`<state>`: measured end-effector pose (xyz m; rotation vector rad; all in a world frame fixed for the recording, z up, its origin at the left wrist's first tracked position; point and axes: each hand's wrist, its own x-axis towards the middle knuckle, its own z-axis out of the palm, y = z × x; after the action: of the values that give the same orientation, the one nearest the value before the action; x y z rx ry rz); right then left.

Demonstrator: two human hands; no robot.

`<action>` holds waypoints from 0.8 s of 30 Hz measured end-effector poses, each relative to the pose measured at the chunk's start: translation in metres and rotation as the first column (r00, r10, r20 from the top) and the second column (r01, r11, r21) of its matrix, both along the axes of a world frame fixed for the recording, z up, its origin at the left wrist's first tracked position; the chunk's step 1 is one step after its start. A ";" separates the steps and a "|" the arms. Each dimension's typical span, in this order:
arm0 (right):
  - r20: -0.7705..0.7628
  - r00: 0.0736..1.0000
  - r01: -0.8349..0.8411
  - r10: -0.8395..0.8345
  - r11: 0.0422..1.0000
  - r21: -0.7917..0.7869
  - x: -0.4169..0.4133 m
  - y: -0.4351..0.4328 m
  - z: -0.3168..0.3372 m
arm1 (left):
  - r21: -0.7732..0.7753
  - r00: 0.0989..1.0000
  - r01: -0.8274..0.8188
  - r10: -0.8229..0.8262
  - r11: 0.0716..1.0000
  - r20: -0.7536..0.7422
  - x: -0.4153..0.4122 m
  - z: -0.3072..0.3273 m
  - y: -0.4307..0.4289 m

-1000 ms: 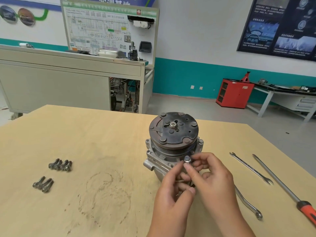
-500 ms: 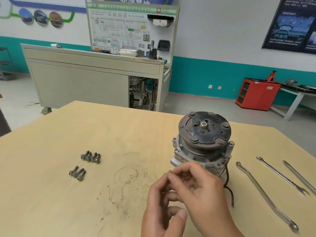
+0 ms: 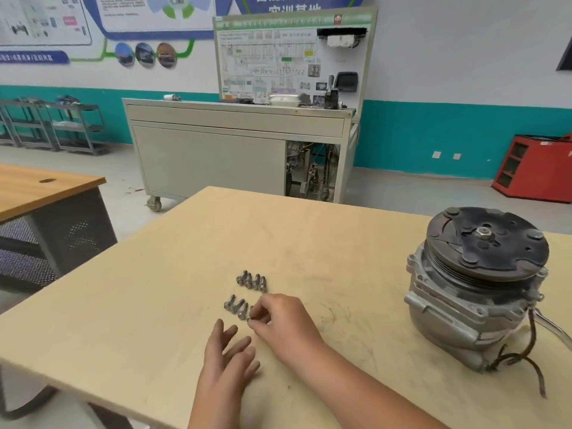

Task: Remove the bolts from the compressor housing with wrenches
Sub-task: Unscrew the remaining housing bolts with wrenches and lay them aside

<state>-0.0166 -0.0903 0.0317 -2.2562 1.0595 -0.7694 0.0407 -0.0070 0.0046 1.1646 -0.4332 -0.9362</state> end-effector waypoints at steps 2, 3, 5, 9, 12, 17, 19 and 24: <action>-0.091 0.996 0.009 -0.014 0.998 -0.054 0.005 -0.007 -0.006 | -0.140 0.994 -0.018 0.003 0.990 -0.105 0.011 0.001 0.012; -0.122 0.992 0.015 -0.022 0.998 -0.061 0.006 -0.009 -0.007 | -0.109 0.992 -0.044 0.030 0.993 -0.123 0.020 -0.004 0.014; -0.161 0.987 0.023 -0.029 0.999 -0.041 0.007 -0.012 -0.007 | -0.108 0.989 -0.062 0.047 0.992 -0.137 0.010 -0.002 0.010; -0.224 0.974 0.038 -0.036 0.999 0.003 0.001 0.000 0.010 | -0.186 0.975 -0.058 0.015 0.981 -0.224 0.007 0.008 0.008; -0.121 0.993 -0.016 0.002 0.993 -0.114 -0.031 0.027 0.029 | -0.235 0.971 -0.070 0.012 0.969 -0.239 -0.006 0.029 0.014; 0.493 0.854 0.178 0.168 0.796 -0.579 -0.150 0.055 0.074 | -0.341 0.980 0.024 -0.090 0.940 -0.178 -0.053 0.046 0.013; 0.726 0.681 0.501 0.097 0.661 -0.558 -0.210 0.033 0.084 | -0.328 0.976 0.046 -0.112 0.944 -0.187 -0.092 0.051 0.002; 0.800 0.307 0.563 -0.516 0.776 0.284 -0.288 -0.064 0.095 | -0.207 0.977 0.205 -0.214 0.957 -0.023 -0.189 0.055 -0.026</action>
<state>-0.3044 -0.1539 0.1267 -1.1005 1.2303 -1.9550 -0.1482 -0.0333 0.0594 0.9216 -0.6106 -1.0730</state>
